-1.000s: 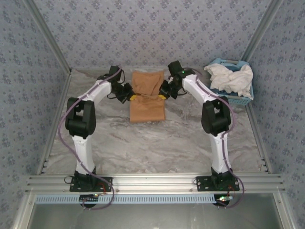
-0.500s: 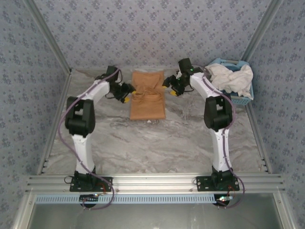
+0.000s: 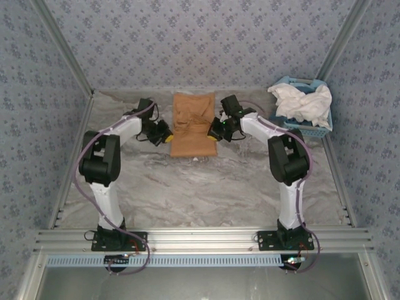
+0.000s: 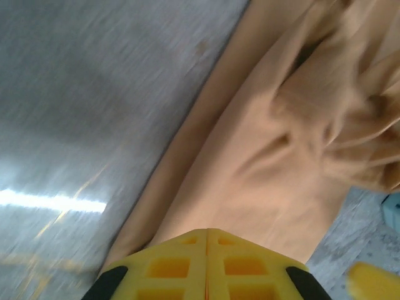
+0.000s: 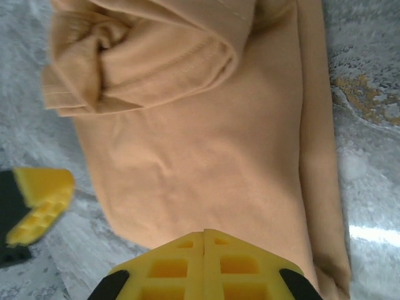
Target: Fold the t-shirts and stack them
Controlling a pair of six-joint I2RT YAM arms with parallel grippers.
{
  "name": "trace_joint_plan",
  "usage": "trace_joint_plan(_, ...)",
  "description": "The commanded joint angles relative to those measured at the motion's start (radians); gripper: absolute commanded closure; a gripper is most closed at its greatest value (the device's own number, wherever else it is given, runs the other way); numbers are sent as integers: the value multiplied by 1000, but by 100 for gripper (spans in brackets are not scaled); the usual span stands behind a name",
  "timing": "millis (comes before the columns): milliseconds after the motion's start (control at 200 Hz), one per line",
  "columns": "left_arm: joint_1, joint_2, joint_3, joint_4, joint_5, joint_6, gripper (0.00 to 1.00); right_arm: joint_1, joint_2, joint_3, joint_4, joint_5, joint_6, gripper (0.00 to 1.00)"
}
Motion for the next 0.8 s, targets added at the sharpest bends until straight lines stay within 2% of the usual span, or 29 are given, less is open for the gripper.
trace_joint_plan(0, -3, 54, 107, -130, -28, 42, 94, -5, 38, 34, -20, -5, 17, 90)
trace_joint_plan(95, -4, 35, 97, -241, -69, 77, 82, -1, -26, -38, -36, 25, 9, 79)
trace_joint_plan(230, -9, -53, -51, -257, -54, 79, 65, 3, -125, -176, -7, 49, 11, 64)
trace_joint_plan(435, -41, -135, -214, -107, 18, -37, 47, 38, -99, -207, -18, 26, -9, 47)
trace_joint_plan(799, -89, -50, -195, 52, 46, -171, 45, 36, -25, -148, -106, 59, 2, 45)
